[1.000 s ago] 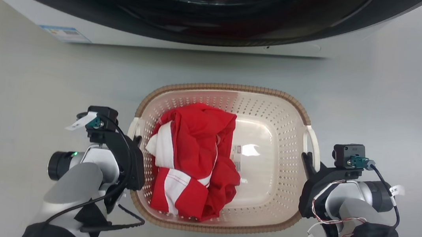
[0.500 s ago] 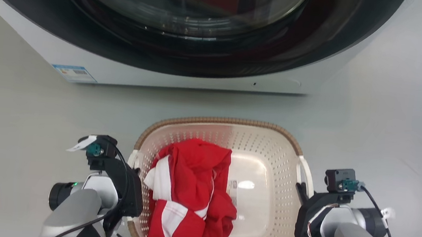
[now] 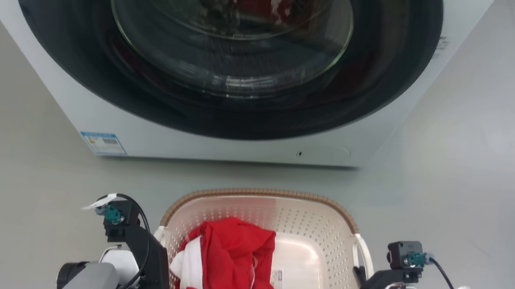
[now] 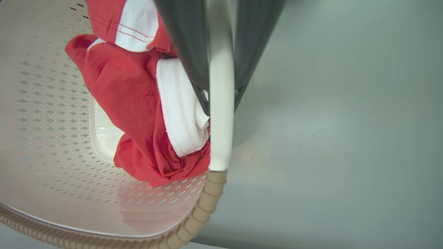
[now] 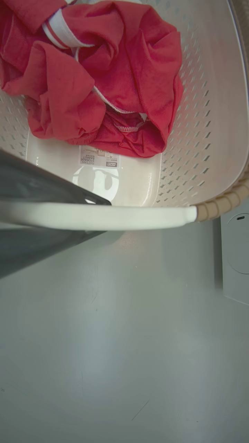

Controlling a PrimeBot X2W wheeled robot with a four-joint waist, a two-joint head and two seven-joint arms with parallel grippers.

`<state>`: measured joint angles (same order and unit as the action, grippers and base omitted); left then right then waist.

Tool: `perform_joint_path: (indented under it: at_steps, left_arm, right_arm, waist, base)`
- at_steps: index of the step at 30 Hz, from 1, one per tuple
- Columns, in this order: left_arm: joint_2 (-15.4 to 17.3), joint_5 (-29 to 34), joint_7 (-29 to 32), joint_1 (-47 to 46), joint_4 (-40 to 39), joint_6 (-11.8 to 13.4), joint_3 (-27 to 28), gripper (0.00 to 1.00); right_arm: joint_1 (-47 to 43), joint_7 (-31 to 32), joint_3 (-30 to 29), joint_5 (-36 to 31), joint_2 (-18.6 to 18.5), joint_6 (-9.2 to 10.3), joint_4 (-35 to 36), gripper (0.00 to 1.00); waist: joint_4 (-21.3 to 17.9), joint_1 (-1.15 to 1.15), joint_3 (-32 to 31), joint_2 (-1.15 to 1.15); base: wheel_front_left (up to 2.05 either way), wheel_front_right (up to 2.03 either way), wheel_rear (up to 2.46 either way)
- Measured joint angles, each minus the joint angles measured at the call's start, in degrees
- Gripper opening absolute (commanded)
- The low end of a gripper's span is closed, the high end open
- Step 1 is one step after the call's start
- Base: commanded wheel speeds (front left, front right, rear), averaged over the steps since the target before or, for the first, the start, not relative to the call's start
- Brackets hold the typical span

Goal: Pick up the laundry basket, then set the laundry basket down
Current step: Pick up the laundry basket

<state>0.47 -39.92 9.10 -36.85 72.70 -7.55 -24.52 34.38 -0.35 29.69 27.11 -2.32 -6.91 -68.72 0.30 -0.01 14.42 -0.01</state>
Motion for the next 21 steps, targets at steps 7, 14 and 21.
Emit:
perform_joint_path:
  at_steps: [7,14,21]
  left_arm:
    - [0.07,-1.94,1.85,1.52,0.27,0.12,-0.7,0.0]
    - [0.15,-2.42,3.75,2.77,0.56,0.48,-1.52,0.0]
    - [0.22,-3.38,5.86,3.7,0.85,0.49,-1.75,0.0]
  right_arm:
    - [-2.42,1.88,1.33,2.67,0.0,0.0,0.6,0.0]
    - [-4.26,4.16,2.6,5.38,0.0,0.0,0.98,0.0]
    - [-5.14,6.27,3.74,7.36,0.0,0.0,1.02,0.0]
  waist:
    - [-0.09,0.0,-4.47,0.01]
    - [-0.21,0.0,-9.85,0.0]
    - [-0.27,0.01,-13.13,0.0]
  base:
    - [0.0,0.0,0.0]
    - [0.0,0.0,0.0]
    - [0.0,0.0,0.0]
